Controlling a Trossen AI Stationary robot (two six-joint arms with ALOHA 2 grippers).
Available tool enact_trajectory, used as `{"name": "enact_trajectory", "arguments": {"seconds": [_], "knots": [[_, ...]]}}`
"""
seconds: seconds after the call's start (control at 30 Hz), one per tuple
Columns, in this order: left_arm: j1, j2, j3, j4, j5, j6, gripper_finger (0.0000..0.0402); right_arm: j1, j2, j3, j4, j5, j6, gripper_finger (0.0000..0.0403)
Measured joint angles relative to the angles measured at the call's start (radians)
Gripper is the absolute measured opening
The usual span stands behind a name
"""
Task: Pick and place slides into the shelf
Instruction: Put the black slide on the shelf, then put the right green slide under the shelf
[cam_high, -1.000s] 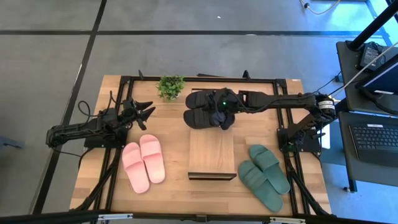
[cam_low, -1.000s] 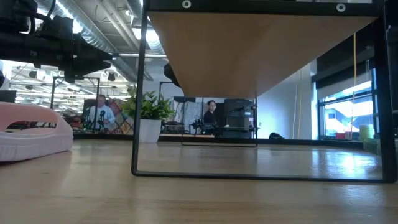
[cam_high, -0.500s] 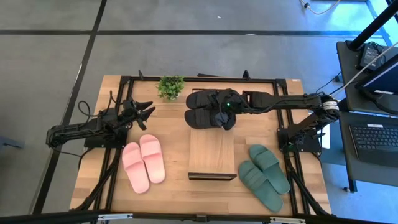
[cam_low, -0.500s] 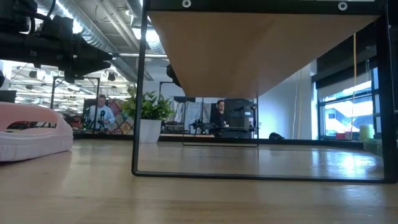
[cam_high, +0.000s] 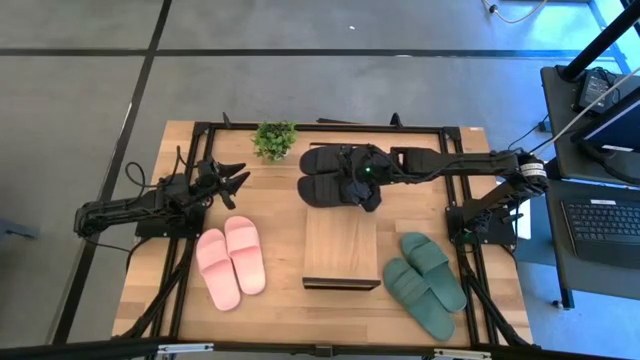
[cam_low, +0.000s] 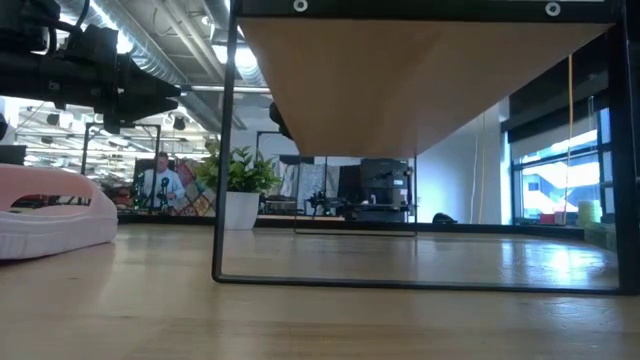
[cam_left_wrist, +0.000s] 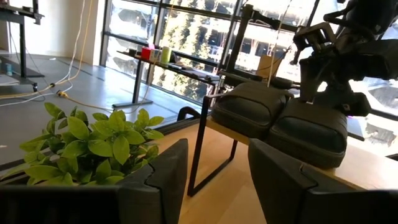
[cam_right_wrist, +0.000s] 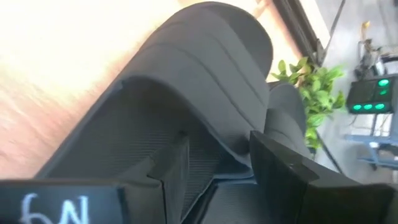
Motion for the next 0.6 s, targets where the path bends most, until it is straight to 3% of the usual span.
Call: {"name": "enact_trajectory", "arguments": {"seconds": [0.6], "knots": [[0.000,0.000,0.000,0.000,0.001,0.000,0.0162,0.000,-0.075,0.000,-0.030,0.002,0.084,0.0168]]}}
